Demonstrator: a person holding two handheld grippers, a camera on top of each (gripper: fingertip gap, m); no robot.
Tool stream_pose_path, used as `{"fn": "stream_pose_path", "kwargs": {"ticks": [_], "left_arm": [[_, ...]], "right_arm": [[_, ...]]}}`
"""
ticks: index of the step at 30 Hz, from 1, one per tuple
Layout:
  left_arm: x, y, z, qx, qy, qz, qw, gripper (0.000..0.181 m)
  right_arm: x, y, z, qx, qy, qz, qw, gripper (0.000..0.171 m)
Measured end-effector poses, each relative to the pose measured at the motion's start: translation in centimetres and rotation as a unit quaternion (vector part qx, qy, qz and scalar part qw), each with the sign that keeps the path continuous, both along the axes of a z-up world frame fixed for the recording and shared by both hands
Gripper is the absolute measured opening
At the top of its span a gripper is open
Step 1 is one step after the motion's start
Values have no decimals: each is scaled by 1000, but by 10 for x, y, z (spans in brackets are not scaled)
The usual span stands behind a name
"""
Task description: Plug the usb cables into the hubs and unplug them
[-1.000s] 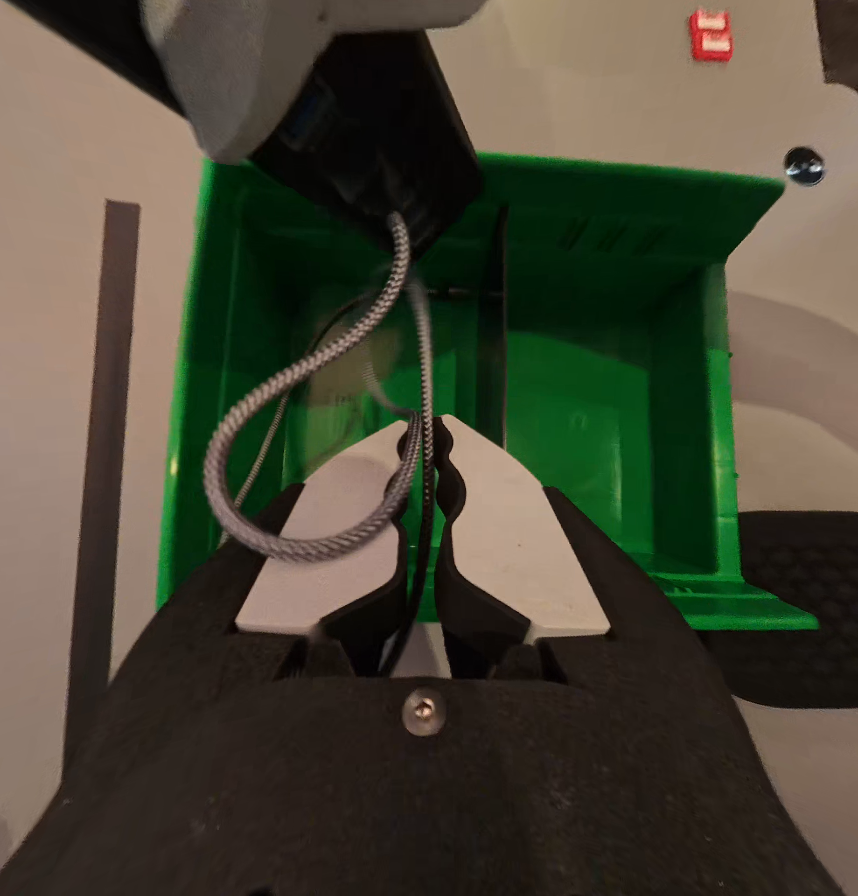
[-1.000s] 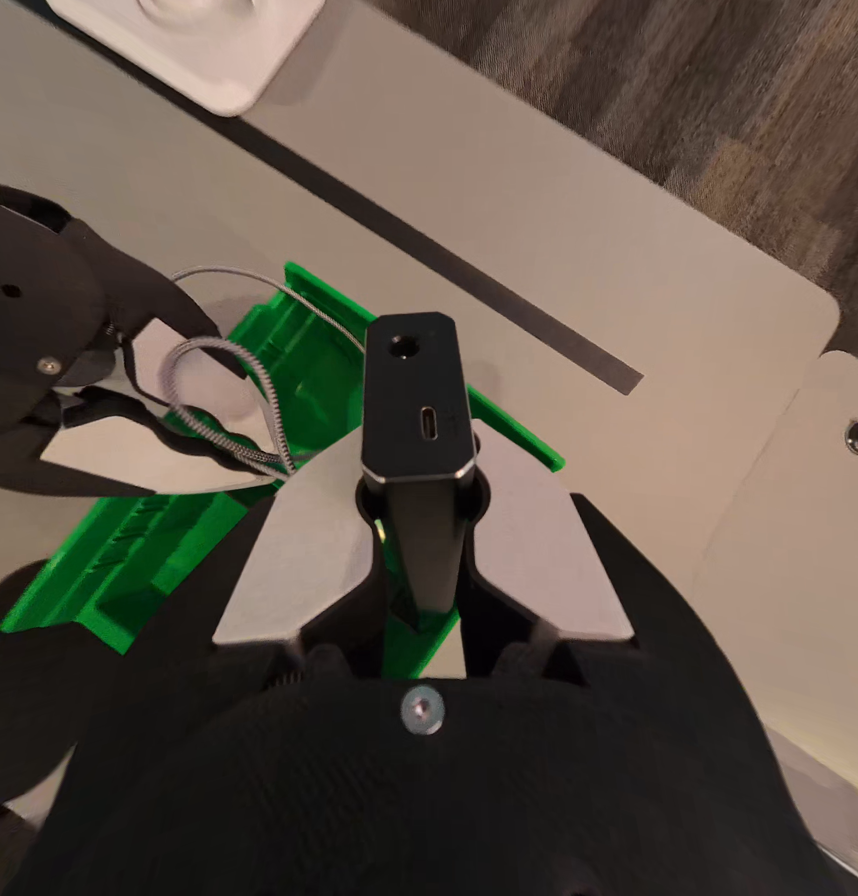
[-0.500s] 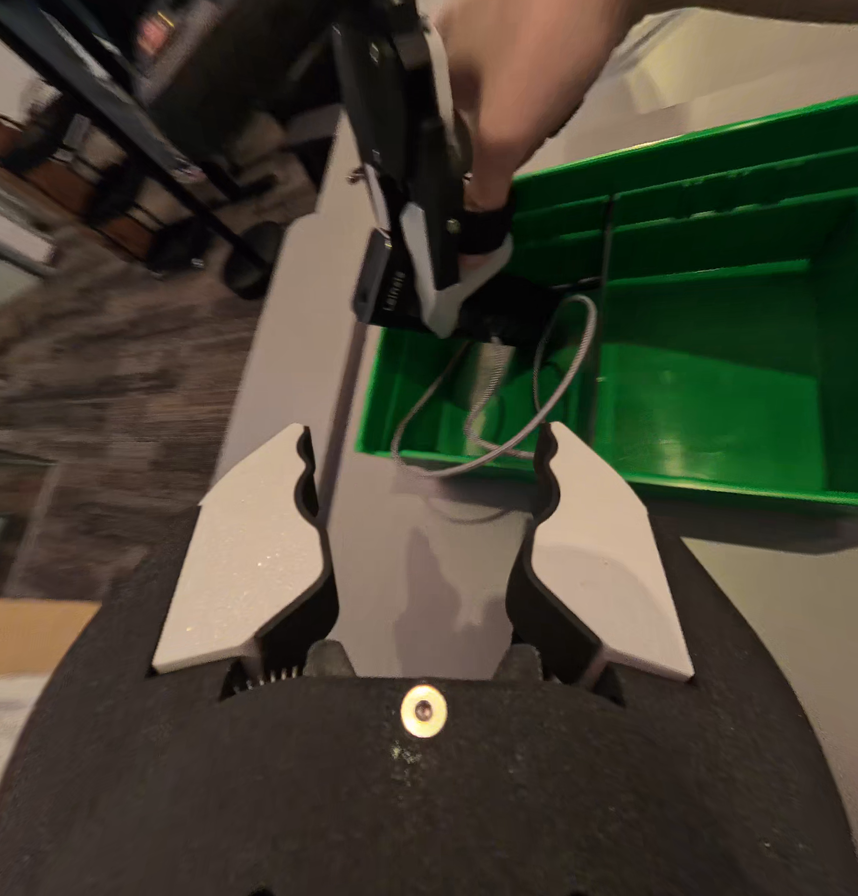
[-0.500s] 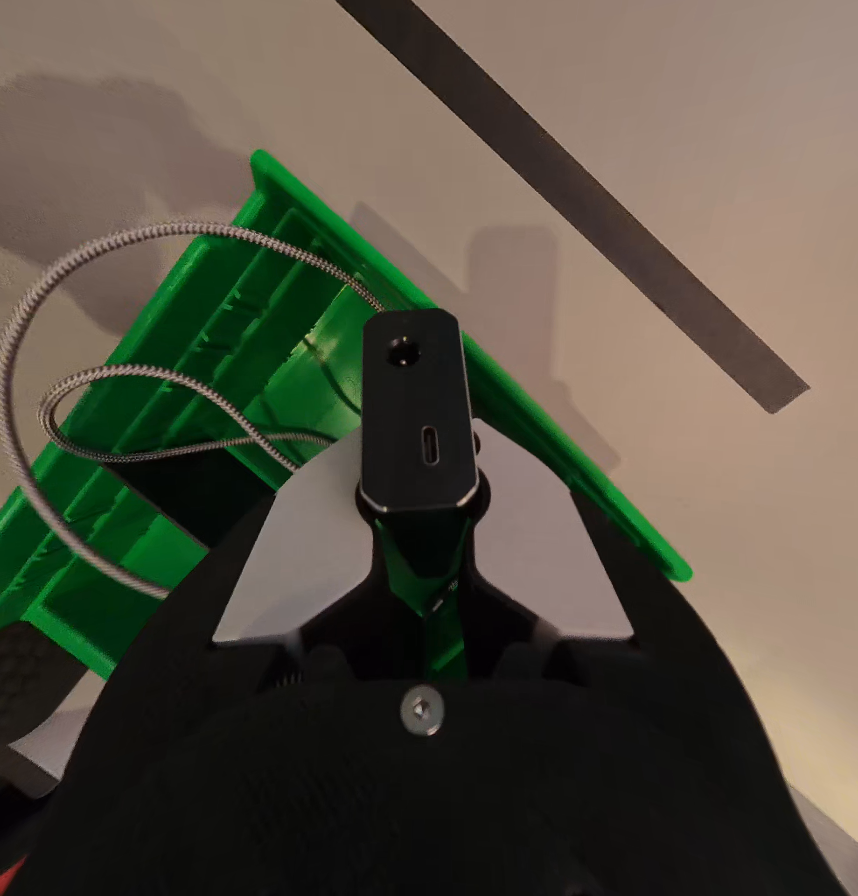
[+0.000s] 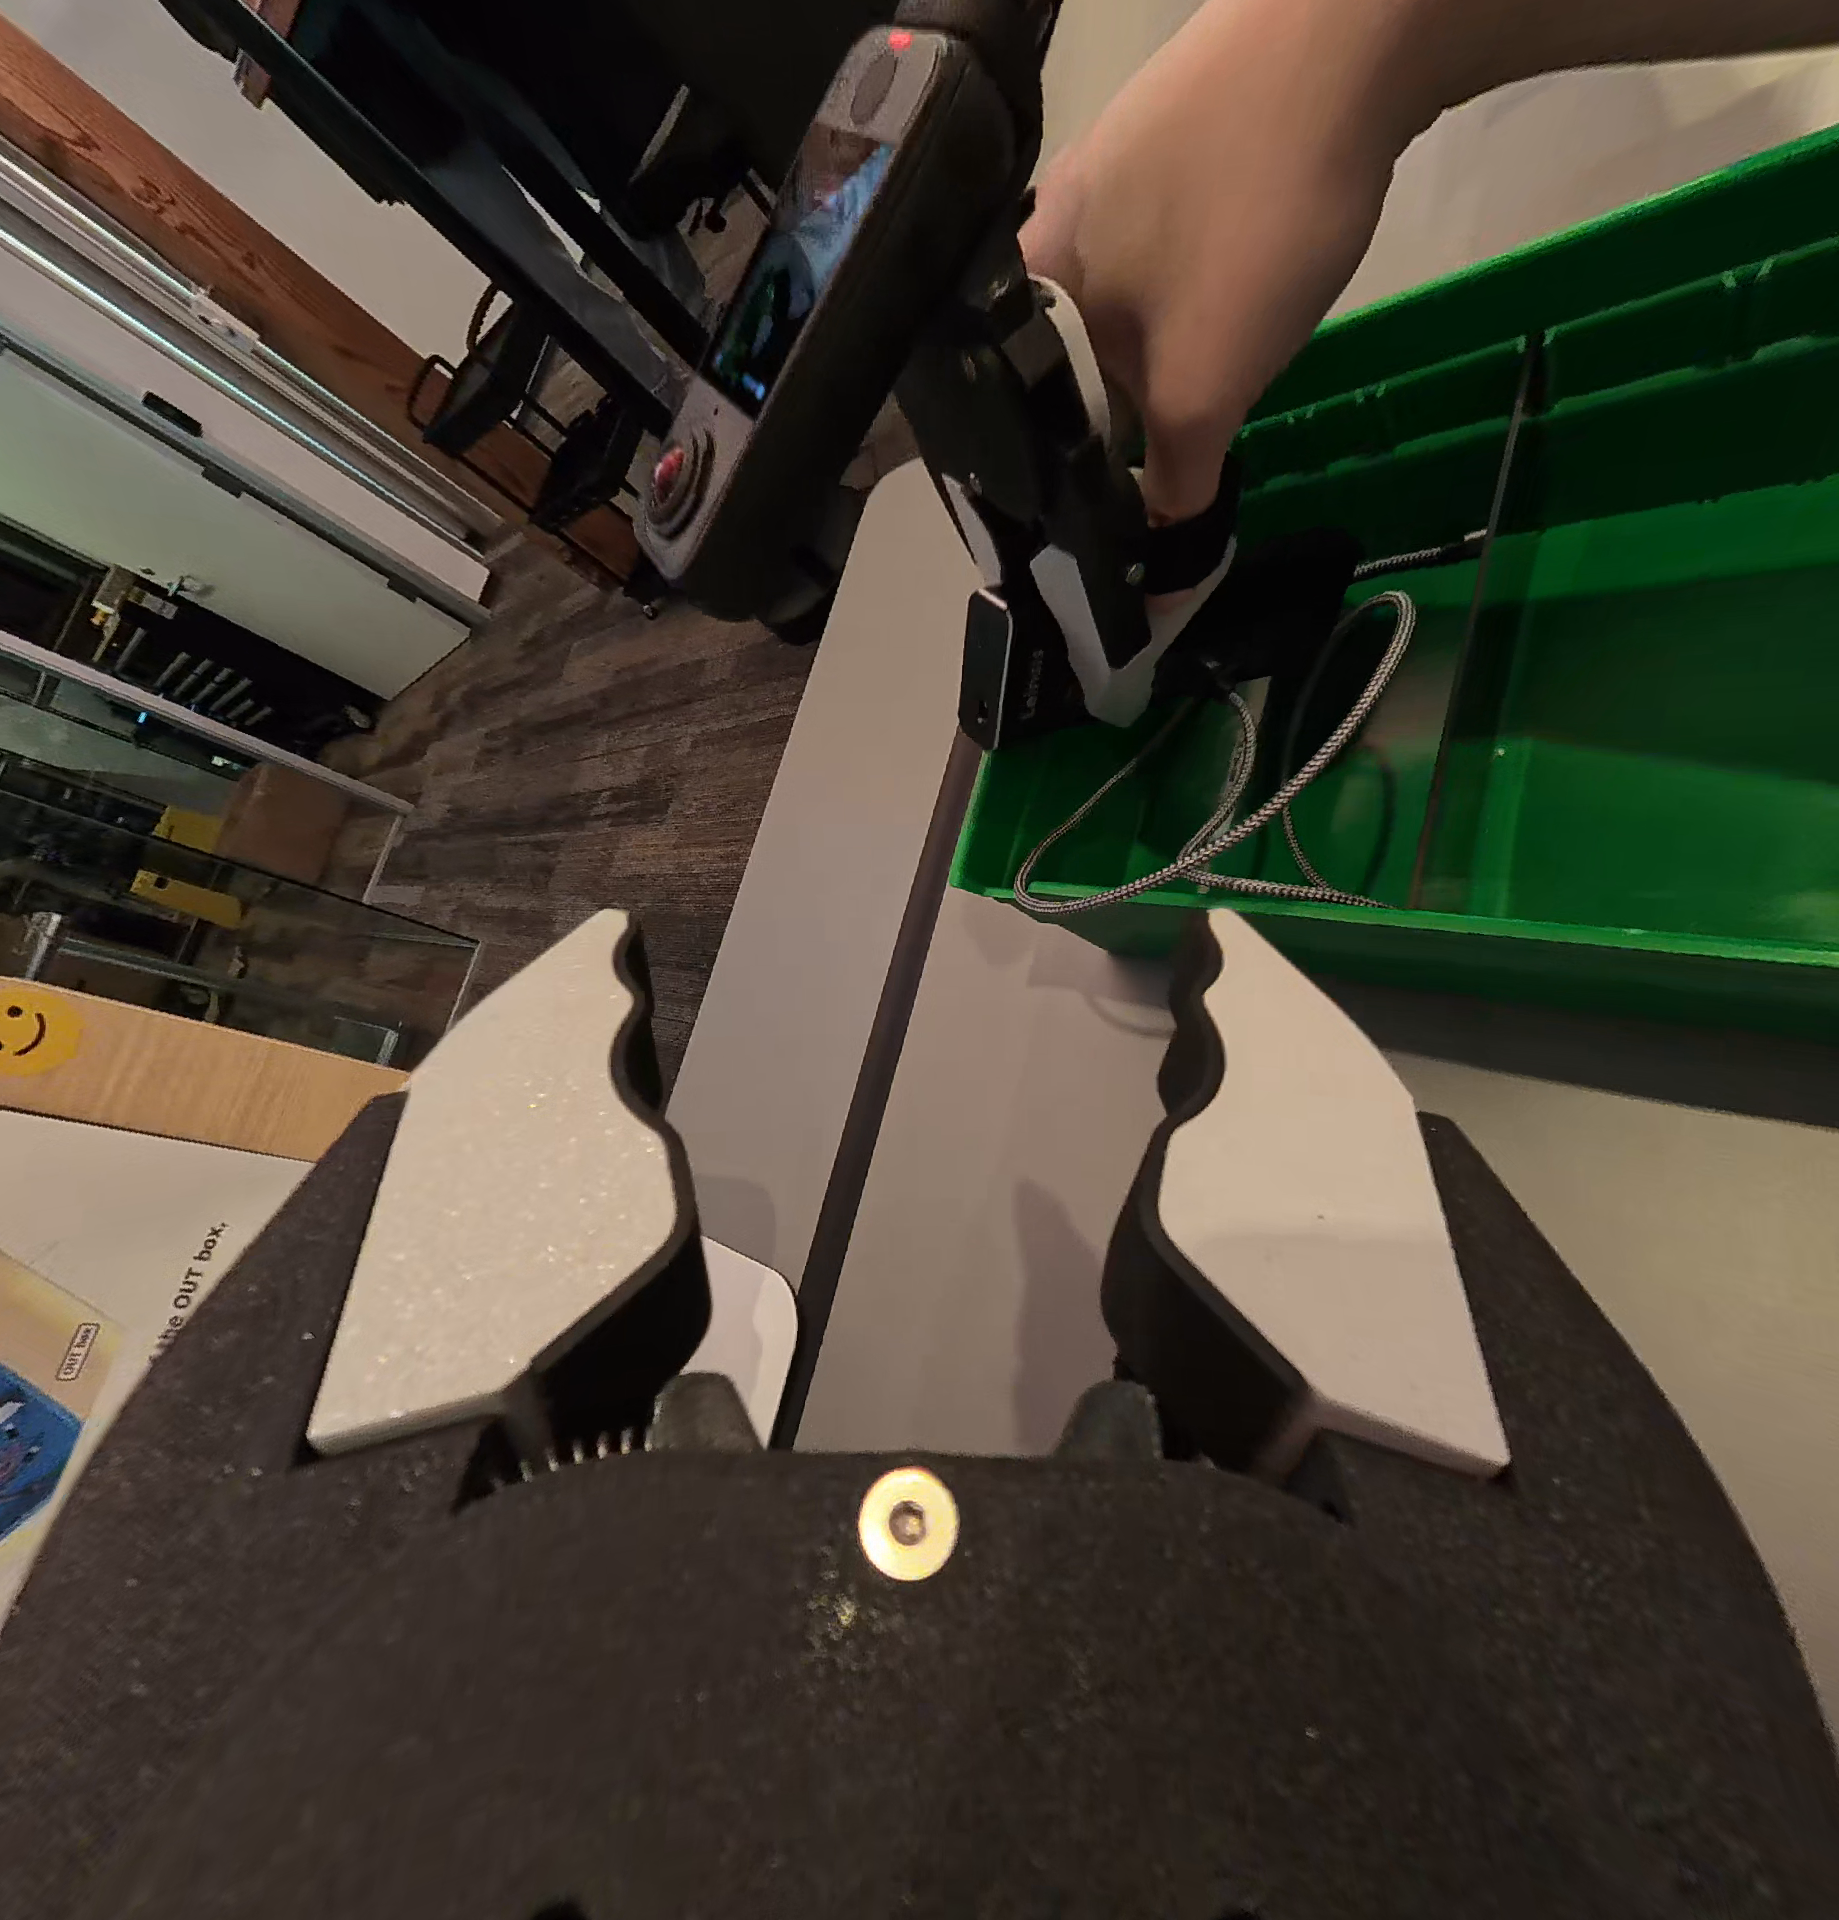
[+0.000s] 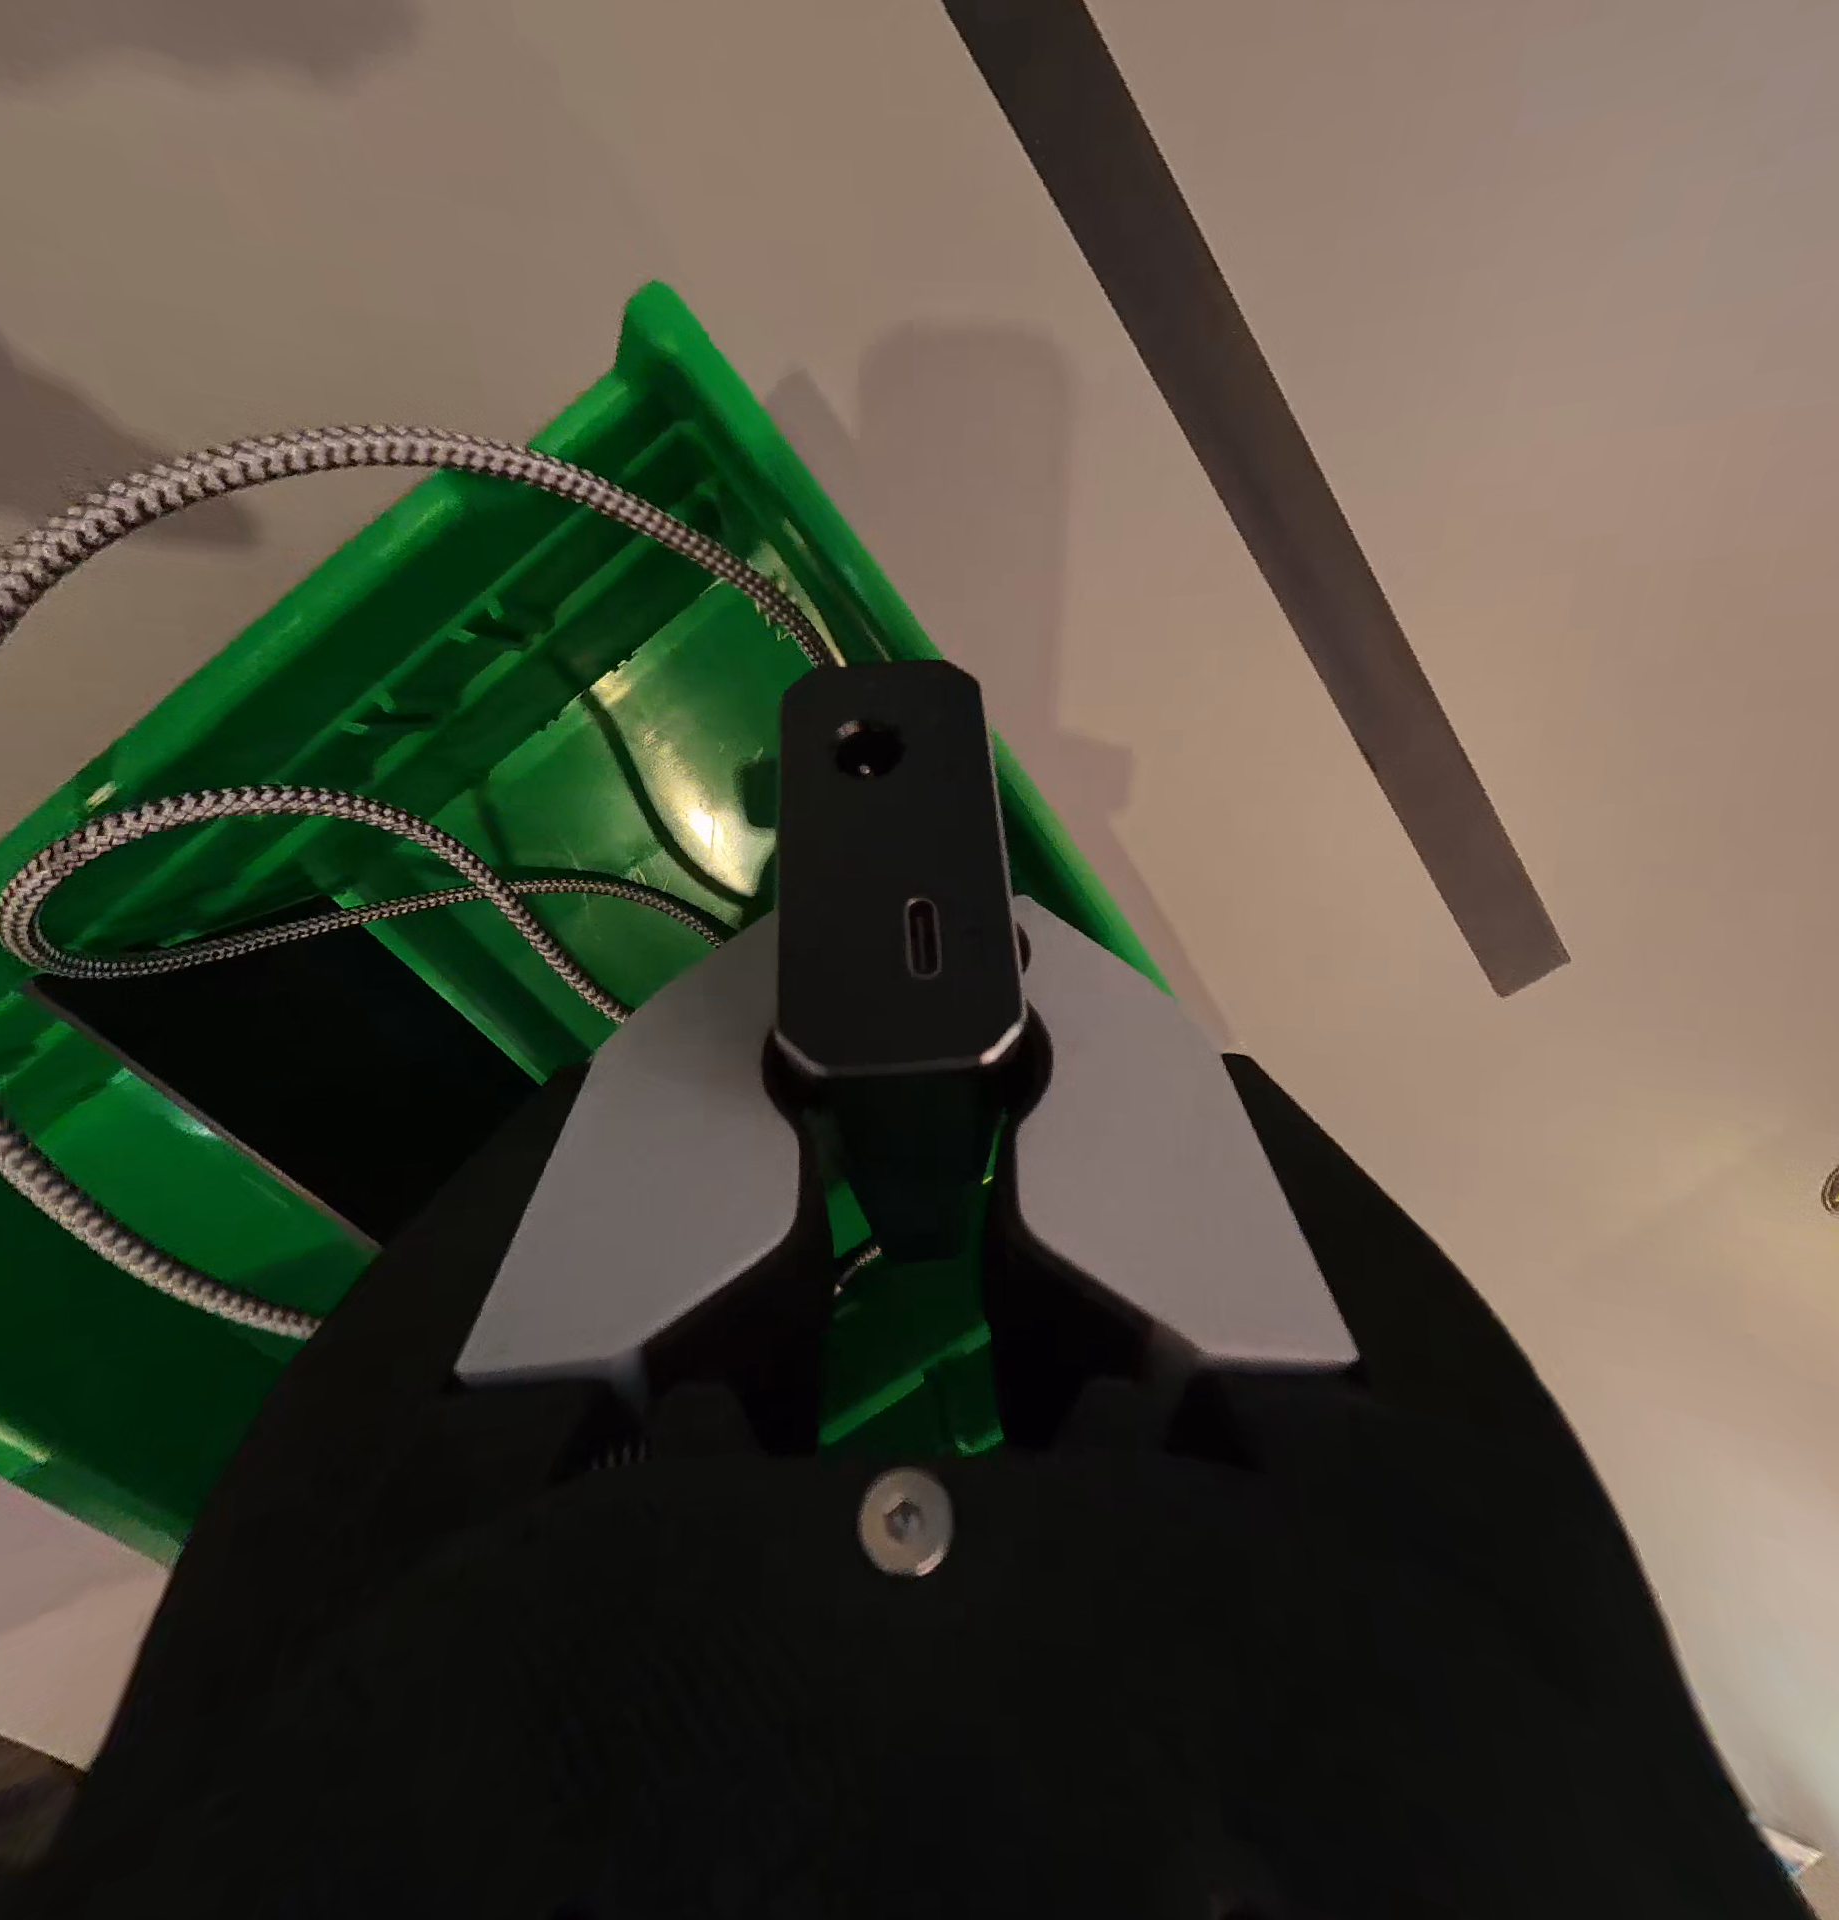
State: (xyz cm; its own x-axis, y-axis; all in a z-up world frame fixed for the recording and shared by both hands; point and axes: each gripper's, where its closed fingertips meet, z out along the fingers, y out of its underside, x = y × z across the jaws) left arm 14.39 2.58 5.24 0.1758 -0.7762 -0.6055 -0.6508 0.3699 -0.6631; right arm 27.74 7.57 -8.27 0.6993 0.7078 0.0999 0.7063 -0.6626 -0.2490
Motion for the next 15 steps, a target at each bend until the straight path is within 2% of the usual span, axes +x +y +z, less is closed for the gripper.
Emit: {"fn": "stream_pose_path", "kwargs": {"ticks": [9,15], "left_arm": [[-9,-8,11,26,-1,7,1000,95],[-26,-10,13,20,3,18,1000,95]], "right_arm": [[-15,2,-9,6,-22,40,999,32],[-27,2,-12,14,16,50,999,33]]}}
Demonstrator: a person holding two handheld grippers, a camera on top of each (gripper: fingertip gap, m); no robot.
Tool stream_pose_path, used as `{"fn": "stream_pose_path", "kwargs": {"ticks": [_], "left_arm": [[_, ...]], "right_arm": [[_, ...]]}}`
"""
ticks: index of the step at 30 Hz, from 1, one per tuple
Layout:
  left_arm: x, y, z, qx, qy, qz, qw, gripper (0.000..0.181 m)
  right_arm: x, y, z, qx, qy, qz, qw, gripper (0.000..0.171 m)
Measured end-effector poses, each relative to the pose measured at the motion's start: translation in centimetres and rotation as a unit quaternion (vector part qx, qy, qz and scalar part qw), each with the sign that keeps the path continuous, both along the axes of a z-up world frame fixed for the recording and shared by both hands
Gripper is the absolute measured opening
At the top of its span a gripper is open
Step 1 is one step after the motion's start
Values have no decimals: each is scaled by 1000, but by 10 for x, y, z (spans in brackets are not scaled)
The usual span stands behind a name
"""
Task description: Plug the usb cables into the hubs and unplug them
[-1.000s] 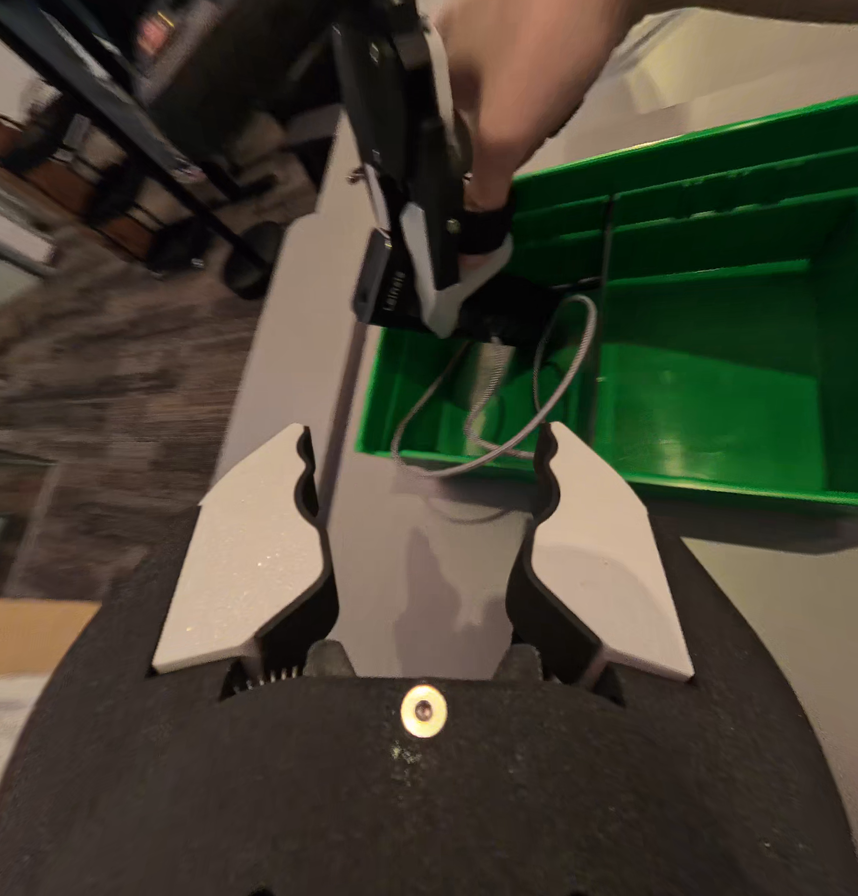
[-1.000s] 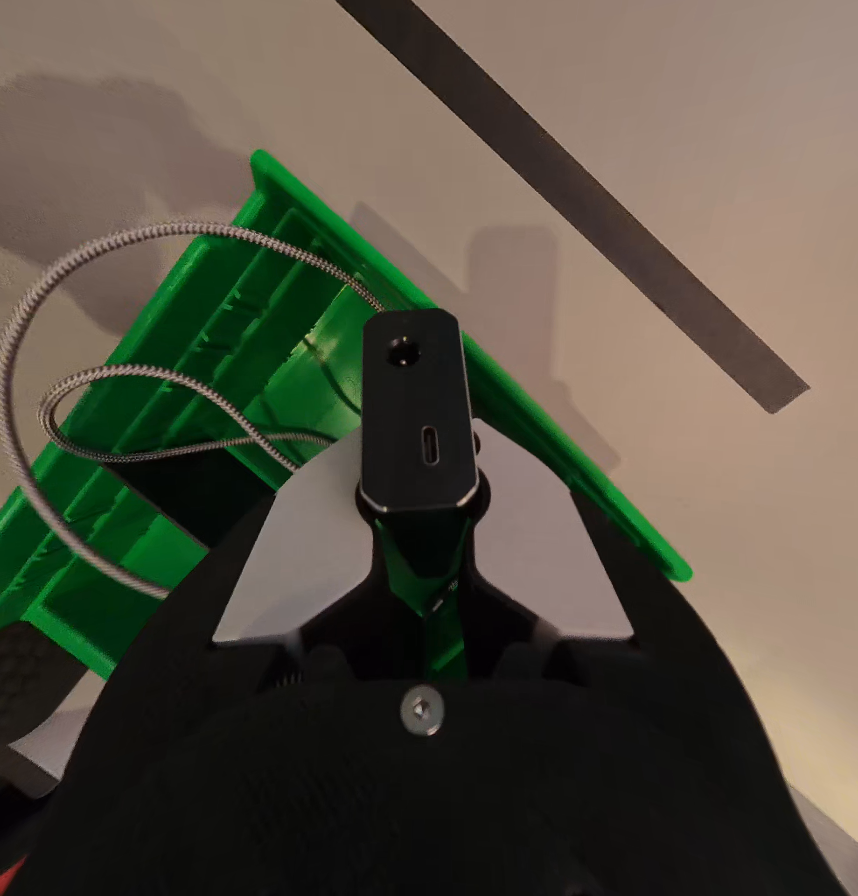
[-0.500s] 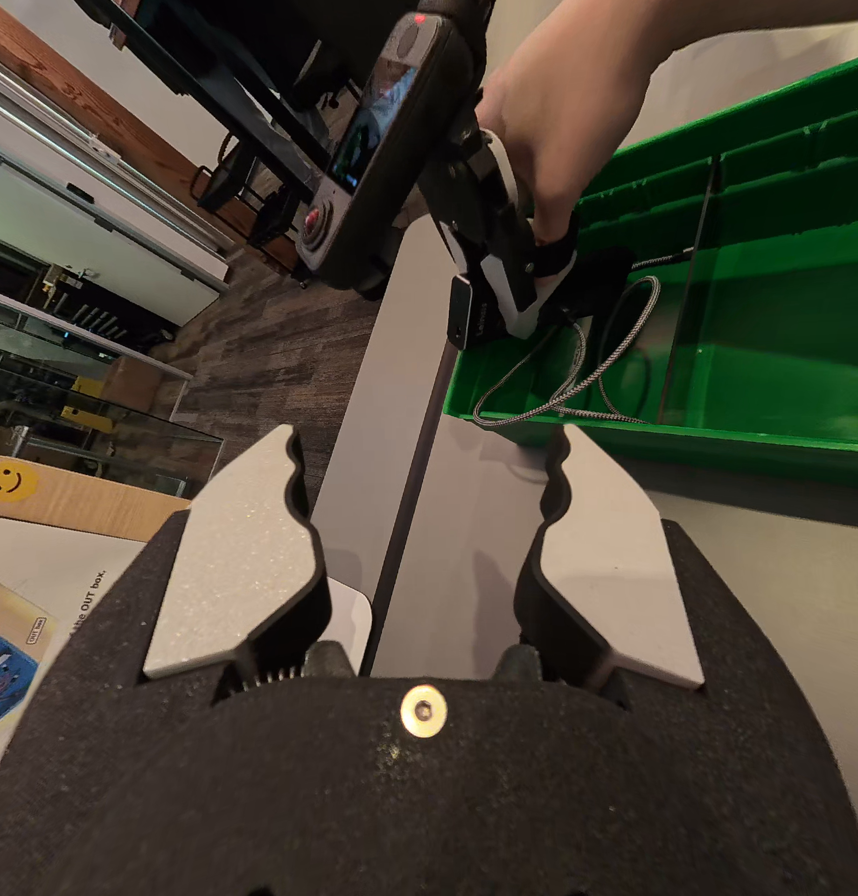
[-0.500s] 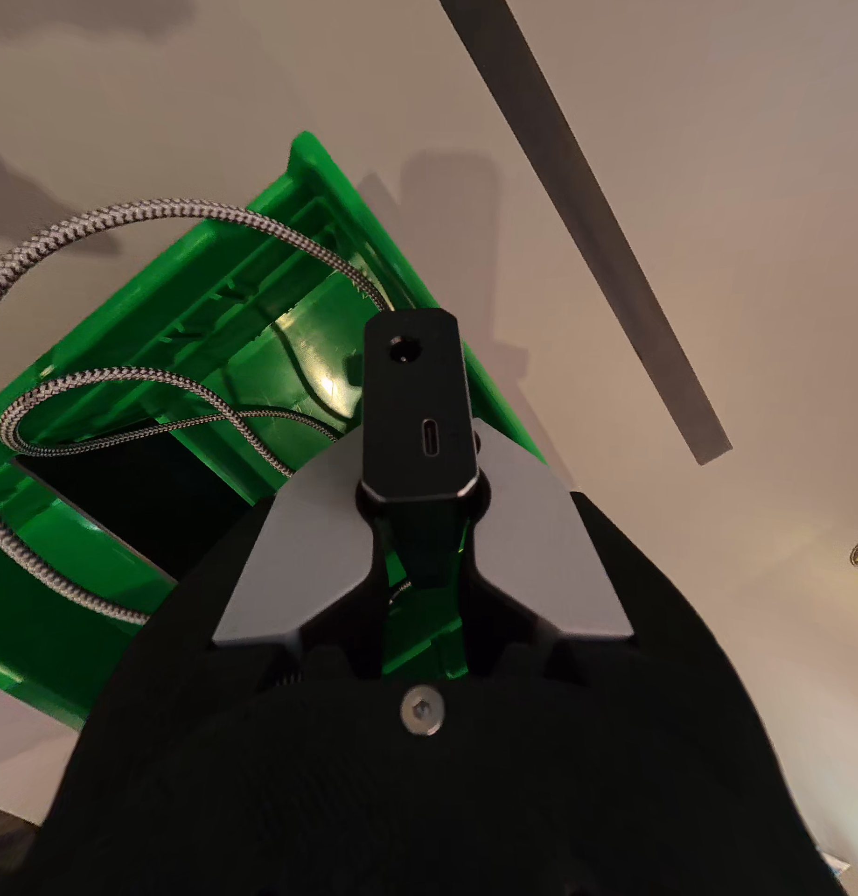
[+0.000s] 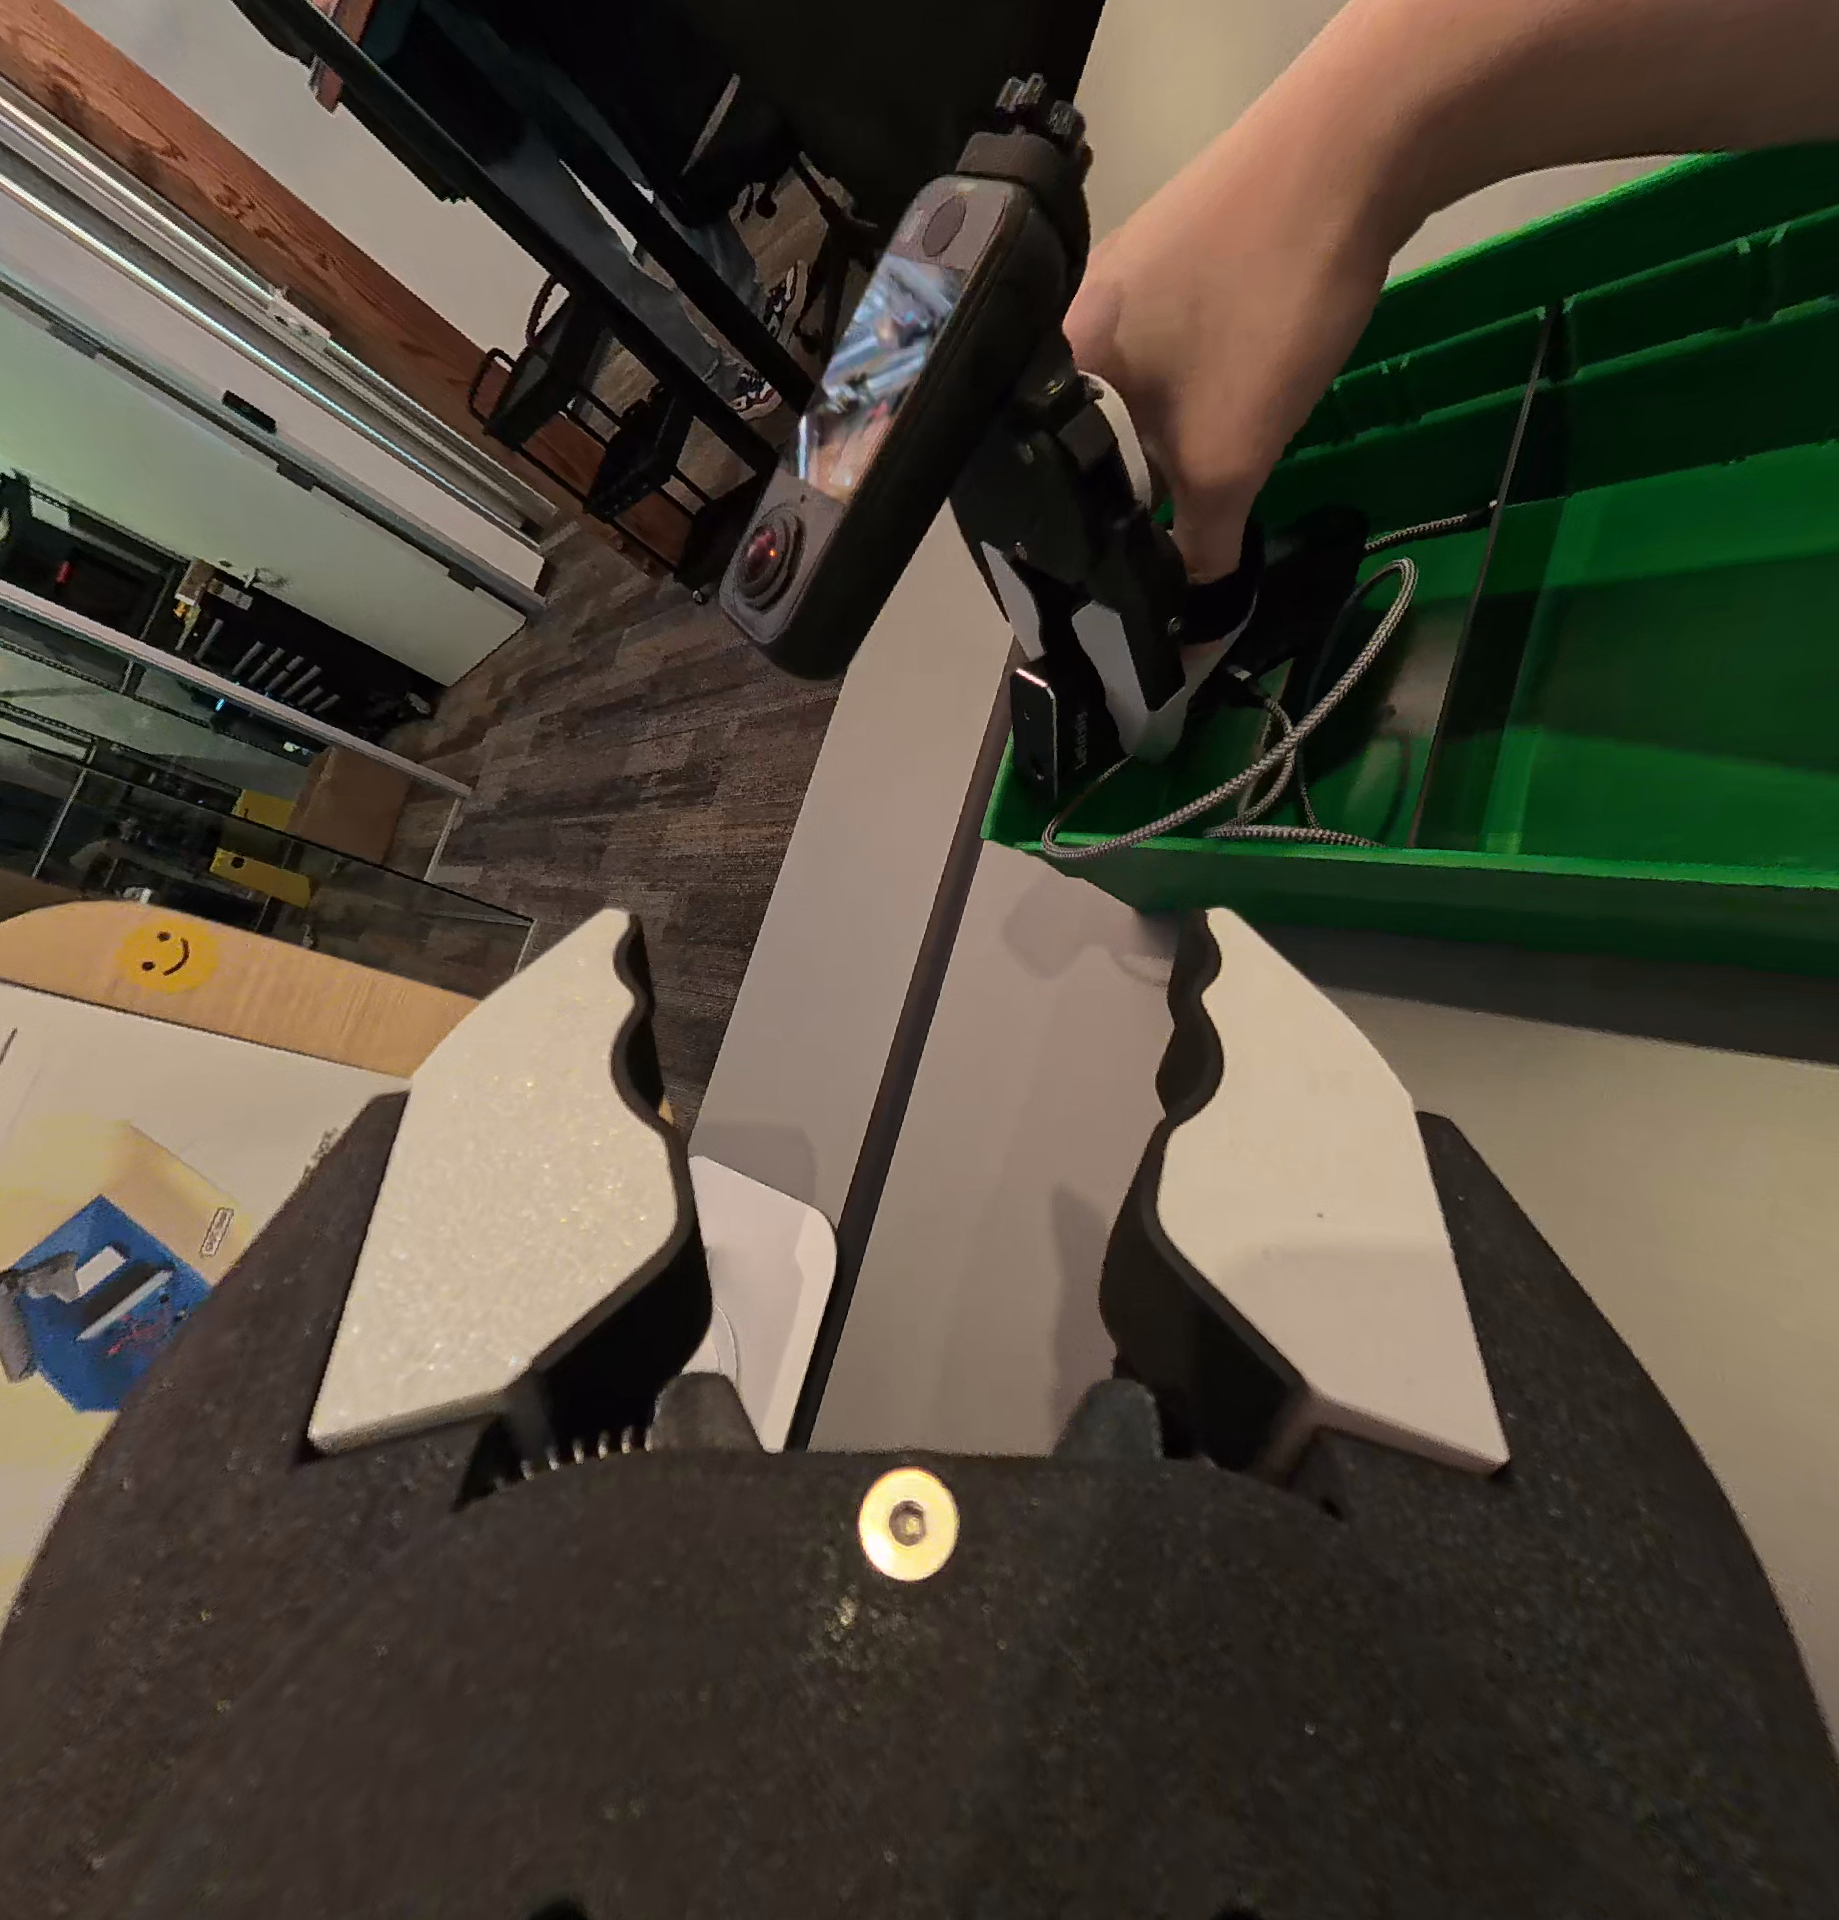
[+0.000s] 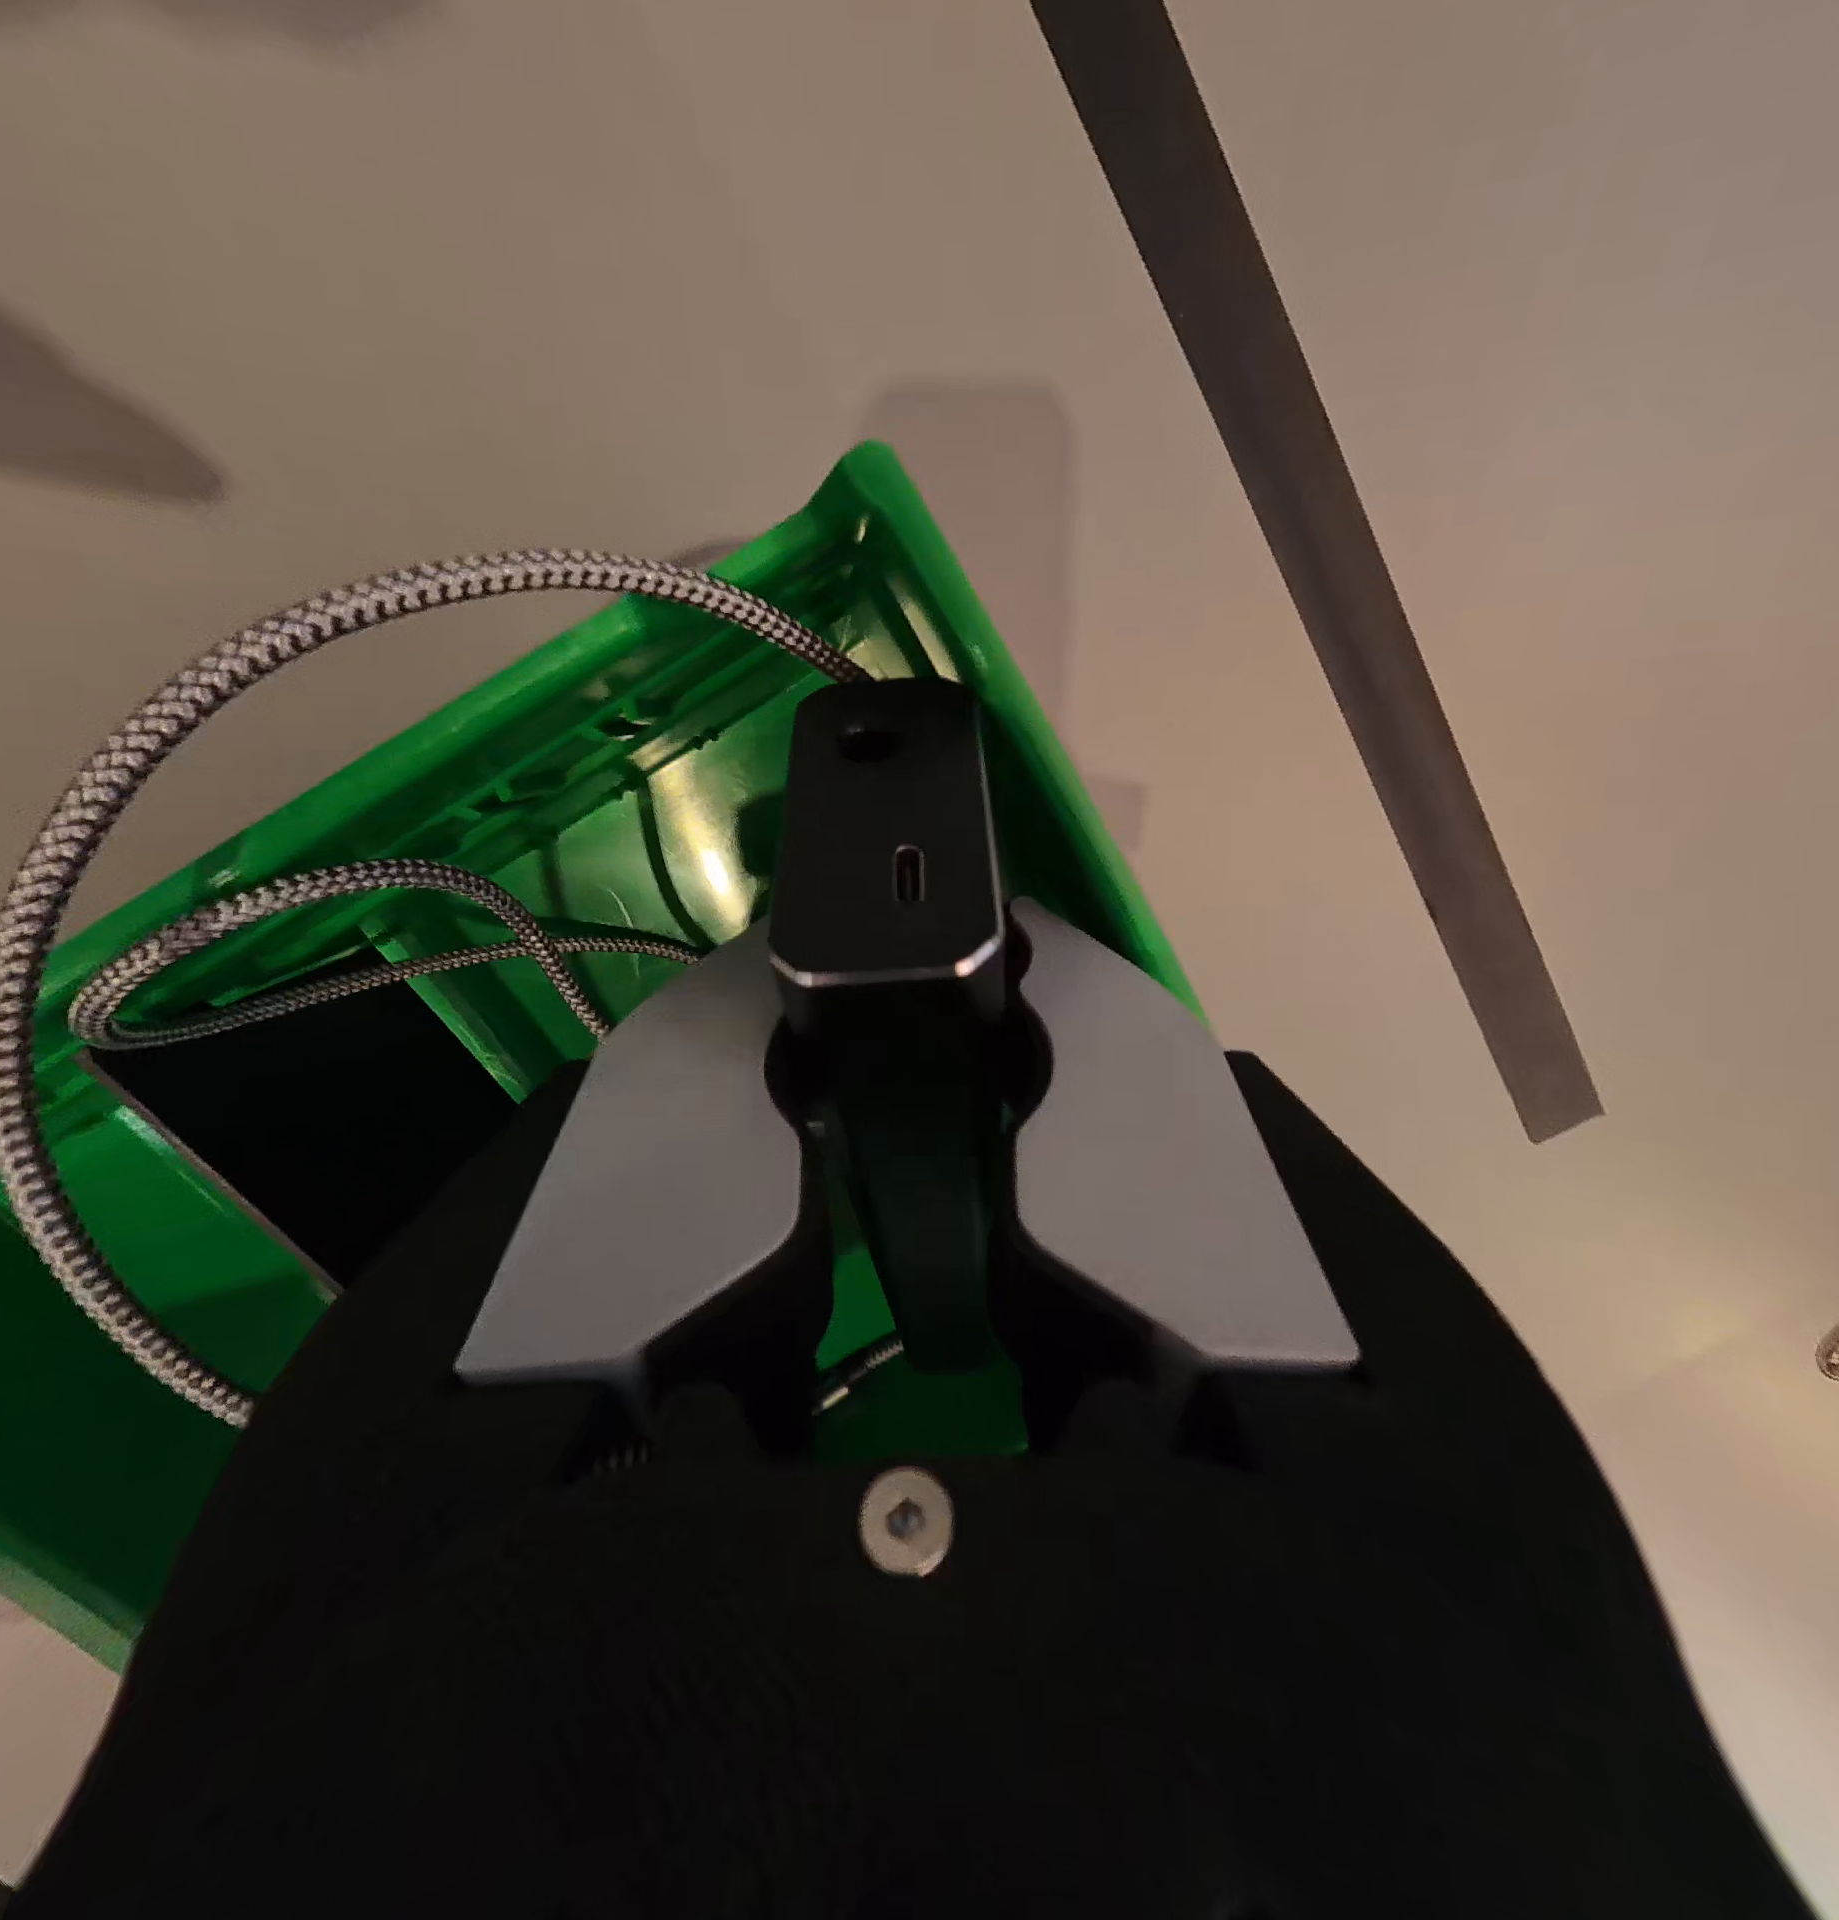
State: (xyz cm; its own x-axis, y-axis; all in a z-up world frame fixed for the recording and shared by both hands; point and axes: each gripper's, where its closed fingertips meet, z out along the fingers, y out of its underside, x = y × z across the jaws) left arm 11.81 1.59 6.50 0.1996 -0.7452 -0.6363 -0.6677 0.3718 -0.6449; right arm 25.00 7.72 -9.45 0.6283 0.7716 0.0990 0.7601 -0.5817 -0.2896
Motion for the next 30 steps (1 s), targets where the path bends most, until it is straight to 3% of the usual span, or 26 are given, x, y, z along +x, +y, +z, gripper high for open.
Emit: {"fn": "stream_pose_path", "kwargs": {"ticks": [5,8,11,16,20,24,27,30], "left_arm": [[-20,-3,3,-5,2,8,1000,95],[-33,-4,6,-4,3,15,1000,94],[-47,-4,8,-13,3,27,1000,94],[-81,-6,2,-59,5,69,996,92],[-123,-7,8,-74,-51,117,989,87],[-198,13,22,-6,-71,267,961,84],[-254,20,33,57,-61,374,924,84],[-305,17,42,104,-49,469,876,83]], "right_arm": [[-8,6,30,55,61,-6,997,36],[1,5,51,90,69,-18,993,22],[3,-4,72,123,108,-36,986,24],[2,-31,124,251,179,-72,949,28],[-19,-70,180,388,232,-85,888,45],[-73,-110,243,512,281,-58,810,60],[-93,-117,273,585,233,-82,772,61],[-86,-122,303,680,102,-175,705,44]]}}
